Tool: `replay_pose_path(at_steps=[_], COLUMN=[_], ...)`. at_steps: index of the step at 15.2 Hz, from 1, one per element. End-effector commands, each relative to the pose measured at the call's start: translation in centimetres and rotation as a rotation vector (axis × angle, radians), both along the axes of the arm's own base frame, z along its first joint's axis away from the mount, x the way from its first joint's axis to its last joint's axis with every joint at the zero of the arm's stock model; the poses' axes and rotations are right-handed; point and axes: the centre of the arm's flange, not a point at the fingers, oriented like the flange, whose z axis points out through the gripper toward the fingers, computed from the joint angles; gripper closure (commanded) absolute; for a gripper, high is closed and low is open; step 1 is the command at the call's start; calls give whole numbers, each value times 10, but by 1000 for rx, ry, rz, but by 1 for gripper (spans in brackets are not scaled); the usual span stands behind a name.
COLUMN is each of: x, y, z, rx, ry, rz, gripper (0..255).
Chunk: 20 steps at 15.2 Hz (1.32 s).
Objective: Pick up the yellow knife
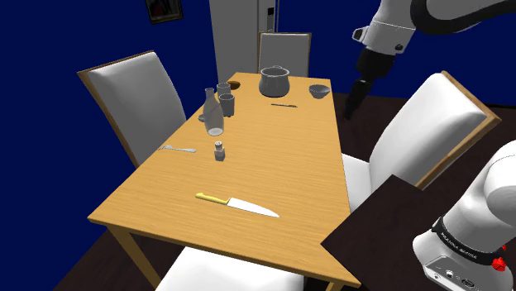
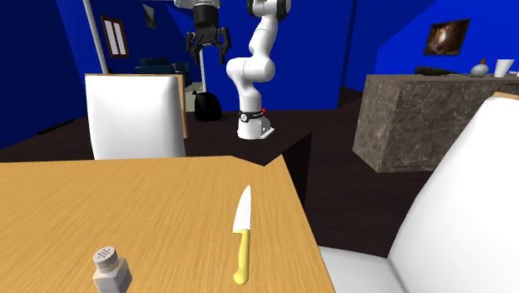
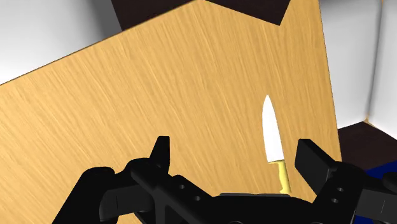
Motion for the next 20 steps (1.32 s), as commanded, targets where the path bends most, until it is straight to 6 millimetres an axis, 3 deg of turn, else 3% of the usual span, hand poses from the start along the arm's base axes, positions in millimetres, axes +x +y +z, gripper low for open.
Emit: replay_pose_path(at_steps=[1, 20], x=[8, 93], y=[7, 124], z=[-21, -210], rx=[12, 122], ry=[-22, -191], rz=[14, 154], gripper=[0, 0])
